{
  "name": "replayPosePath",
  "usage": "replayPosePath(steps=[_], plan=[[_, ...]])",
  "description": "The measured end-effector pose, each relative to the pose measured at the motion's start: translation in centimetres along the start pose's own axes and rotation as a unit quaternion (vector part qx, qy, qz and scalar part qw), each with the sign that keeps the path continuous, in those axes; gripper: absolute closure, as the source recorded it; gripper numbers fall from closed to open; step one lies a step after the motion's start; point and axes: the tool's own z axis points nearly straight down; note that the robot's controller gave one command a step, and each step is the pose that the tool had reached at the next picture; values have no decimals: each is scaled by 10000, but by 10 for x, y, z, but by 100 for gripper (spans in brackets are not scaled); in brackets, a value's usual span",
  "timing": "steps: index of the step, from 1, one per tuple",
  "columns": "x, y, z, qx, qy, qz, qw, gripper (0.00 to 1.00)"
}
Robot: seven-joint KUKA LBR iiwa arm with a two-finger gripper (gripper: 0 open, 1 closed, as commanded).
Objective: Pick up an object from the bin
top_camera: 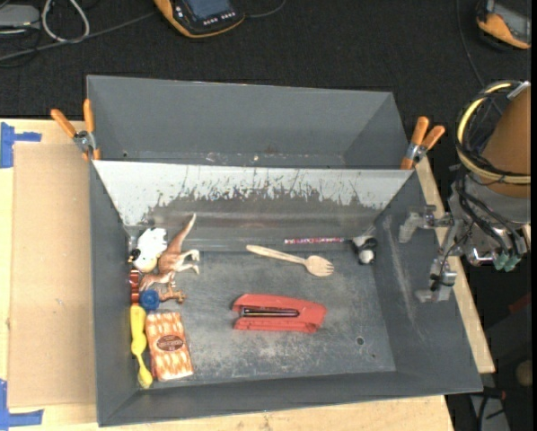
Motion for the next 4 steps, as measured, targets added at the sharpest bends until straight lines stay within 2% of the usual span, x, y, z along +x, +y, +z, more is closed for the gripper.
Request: replayPosePath(steps=[1, 2, 3, 4], plan=[[-2, 1, -4, 8, -34, -18, 10000, 0], [18, 56, 41, 1, -24, -242, 9997, 0], [8, 58, 53, 10, -67, 313, 9995, 0], [-7, 102, 76, 2, -26, -410, 9992, 0]])
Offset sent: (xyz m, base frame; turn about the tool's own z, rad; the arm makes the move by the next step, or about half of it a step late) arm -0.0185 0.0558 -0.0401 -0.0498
